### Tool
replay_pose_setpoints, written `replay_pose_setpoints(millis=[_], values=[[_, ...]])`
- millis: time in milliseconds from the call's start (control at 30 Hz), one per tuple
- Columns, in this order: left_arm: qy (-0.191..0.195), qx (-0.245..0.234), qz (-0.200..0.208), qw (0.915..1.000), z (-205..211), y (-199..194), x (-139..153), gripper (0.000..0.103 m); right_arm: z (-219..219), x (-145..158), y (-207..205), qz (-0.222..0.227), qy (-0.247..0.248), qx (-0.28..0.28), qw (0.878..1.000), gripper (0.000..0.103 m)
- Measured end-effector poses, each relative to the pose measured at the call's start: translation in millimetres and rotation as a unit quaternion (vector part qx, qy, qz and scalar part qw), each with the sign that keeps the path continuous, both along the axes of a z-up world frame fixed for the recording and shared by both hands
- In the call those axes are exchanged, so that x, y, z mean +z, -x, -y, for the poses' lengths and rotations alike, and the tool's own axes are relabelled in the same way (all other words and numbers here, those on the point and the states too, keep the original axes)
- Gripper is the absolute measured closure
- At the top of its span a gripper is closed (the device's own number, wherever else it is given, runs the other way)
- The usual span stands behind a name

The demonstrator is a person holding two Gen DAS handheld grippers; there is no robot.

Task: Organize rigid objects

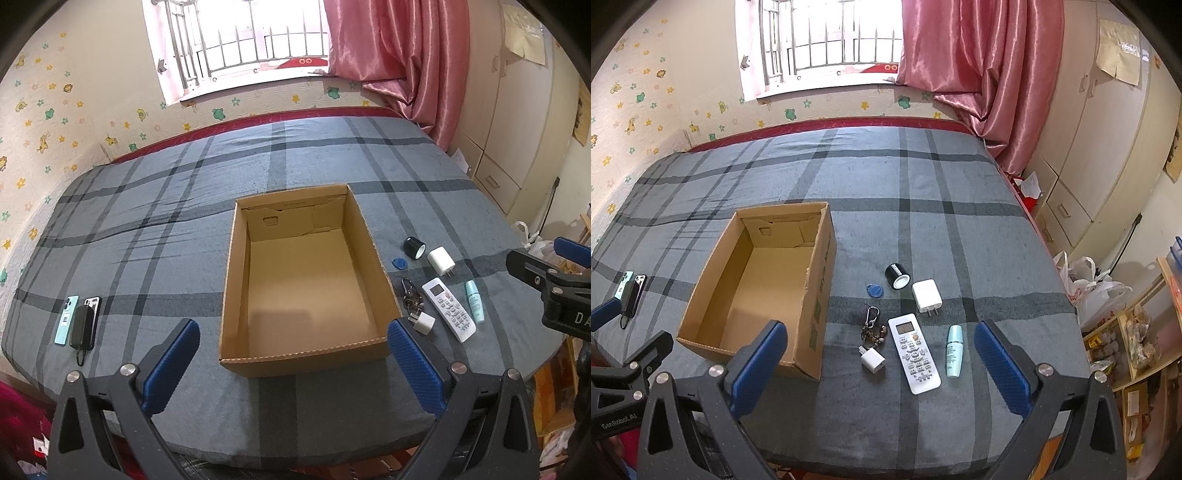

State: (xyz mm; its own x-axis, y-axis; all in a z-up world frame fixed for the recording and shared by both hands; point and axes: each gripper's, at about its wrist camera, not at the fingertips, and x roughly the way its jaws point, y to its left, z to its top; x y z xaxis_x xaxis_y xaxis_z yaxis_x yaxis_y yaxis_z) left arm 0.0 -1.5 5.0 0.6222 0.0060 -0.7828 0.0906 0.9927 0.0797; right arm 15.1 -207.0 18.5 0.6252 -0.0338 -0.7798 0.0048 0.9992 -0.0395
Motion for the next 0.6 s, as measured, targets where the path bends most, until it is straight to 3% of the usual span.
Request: replay_pose_setpoints(millis=[600], values=[[-0.007, -0.007, 0.010, 0.9999, -4.6, -9.1, 6.9, 0.000, 1.5, 6.1, -7.3, 0.011, 0.004, -0.004, 1.000, 0.000]])
